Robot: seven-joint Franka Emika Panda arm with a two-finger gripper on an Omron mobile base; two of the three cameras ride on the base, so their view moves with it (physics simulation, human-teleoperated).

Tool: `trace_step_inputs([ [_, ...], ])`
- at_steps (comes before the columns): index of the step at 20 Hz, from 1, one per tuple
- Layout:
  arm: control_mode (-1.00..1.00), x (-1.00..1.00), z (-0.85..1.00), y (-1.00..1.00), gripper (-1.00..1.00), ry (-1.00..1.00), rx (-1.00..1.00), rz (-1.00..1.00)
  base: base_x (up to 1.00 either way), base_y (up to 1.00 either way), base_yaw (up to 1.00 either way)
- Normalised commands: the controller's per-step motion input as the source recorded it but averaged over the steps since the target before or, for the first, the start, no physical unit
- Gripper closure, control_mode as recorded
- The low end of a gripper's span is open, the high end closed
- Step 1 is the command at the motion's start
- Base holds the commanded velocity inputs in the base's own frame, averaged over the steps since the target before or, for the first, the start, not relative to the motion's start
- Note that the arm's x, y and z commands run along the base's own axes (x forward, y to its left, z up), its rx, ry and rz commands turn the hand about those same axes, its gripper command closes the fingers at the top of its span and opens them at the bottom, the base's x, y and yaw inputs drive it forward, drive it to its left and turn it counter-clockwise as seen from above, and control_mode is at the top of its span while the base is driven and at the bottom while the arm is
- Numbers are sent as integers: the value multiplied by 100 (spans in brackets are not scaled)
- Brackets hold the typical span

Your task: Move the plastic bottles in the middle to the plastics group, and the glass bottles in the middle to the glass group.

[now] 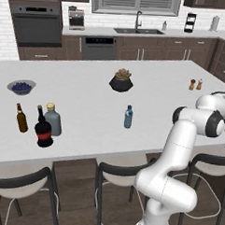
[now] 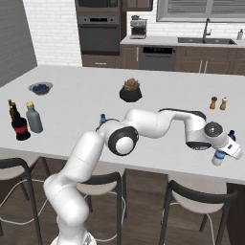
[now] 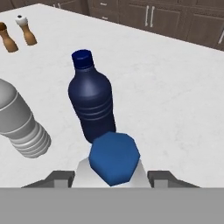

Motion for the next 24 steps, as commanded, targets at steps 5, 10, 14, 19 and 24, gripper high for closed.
trace_step_inputs([
  [5,-100,0,0,0,-100,0,0,0,0,0,0],
  [10,-100,0,0,0,-100,0,0,0,0,0,0],
  [14,-100,0,0,1,-100,0,0,0,0,0,0],
  [19,-100,-1,0,26,-100,0,0,0,0,0,0],
  [24,-100,-11,8,23,-100,0,0,0,0,0,0],
])
